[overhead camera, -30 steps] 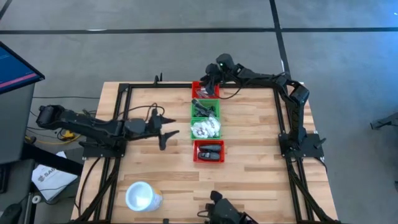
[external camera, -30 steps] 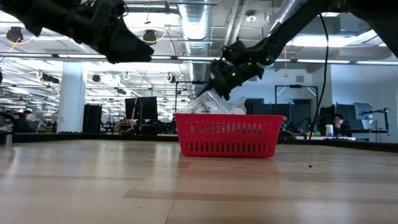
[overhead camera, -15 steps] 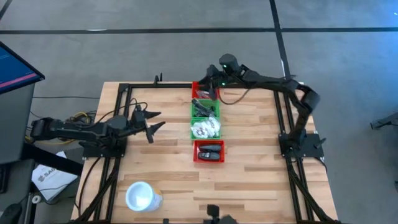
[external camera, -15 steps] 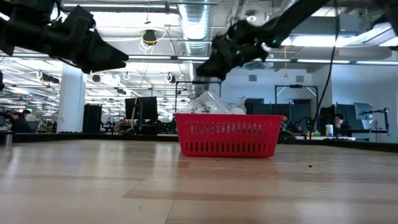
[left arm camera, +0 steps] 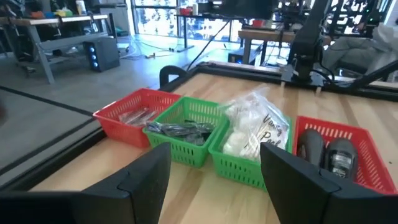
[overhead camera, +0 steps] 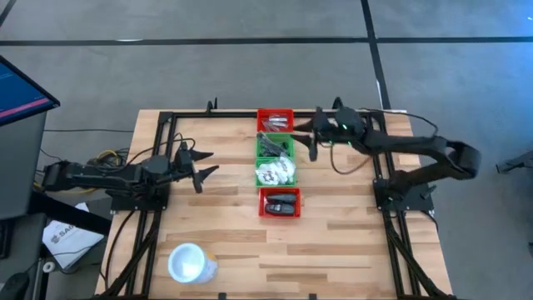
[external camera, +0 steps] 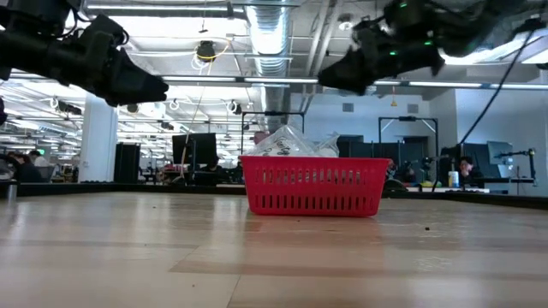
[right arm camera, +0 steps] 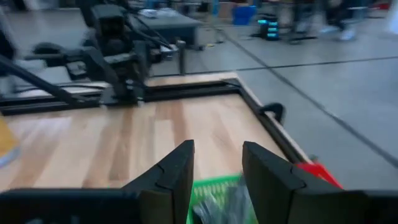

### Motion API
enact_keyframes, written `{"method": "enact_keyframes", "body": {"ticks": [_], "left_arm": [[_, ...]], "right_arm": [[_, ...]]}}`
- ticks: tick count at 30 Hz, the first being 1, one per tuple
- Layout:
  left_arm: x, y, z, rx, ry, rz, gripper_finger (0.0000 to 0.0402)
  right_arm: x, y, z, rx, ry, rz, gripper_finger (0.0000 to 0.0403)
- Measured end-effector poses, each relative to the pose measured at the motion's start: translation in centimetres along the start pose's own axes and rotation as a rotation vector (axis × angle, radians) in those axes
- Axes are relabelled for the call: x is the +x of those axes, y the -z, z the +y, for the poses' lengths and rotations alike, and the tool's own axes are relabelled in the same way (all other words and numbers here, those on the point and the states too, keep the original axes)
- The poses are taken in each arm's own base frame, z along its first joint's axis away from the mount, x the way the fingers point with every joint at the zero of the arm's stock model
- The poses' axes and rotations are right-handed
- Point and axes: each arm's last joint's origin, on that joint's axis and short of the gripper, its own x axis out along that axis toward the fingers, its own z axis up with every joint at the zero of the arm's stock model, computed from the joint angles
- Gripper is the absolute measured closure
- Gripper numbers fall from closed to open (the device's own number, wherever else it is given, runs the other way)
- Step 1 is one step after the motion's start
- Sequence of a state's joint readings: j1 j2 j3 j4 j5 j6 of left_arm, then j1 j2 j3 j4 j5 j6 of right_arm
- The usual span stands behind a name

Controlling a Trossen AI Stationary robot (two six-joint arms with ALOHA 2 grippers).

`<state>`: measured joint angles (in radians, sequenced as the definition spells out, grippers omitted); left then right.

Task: Pick & Place Travel size toiletries
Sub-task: Return to Home Position

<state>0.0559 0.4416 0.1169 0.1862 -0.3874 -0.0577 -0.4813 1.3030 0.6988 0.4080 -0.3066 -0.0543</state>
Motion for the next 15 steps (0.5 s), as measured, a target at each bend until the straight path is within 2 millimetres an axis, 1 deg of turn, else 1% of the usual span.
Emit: {"method": "enact_keyframes", "body": {"ticks": [4, 7, 10, 15], "left_arm": [[-0.5, 0.1, 0.2, -0.001, 0.001, 0.005, 0.0165], [-0.9, 0.1, 0.3, -0.008, 0.028, 0.005, 0.0165], [-1.2, 0.2, 0.4, -0.022, 0.055, 0.019, 0.0165], [-1.7, 0.7, 0.5, -0.012, 0.061, 0.059, 0.0165]], "right_arm": [[-2.4, 1.5, 2.3, -0.017, 0.081, -0.021, 0.0276], [-4.2, 2.4, 3.6, -0.022, 0.072, -0.111, 0.0276], [-5.7, 4.0, 4.4, 0.001, 0.053, -0.170, 0.0276], [-7.4, 6.7, 5.2, 0.050, 0.068, -0.216, 0.0276]]}}
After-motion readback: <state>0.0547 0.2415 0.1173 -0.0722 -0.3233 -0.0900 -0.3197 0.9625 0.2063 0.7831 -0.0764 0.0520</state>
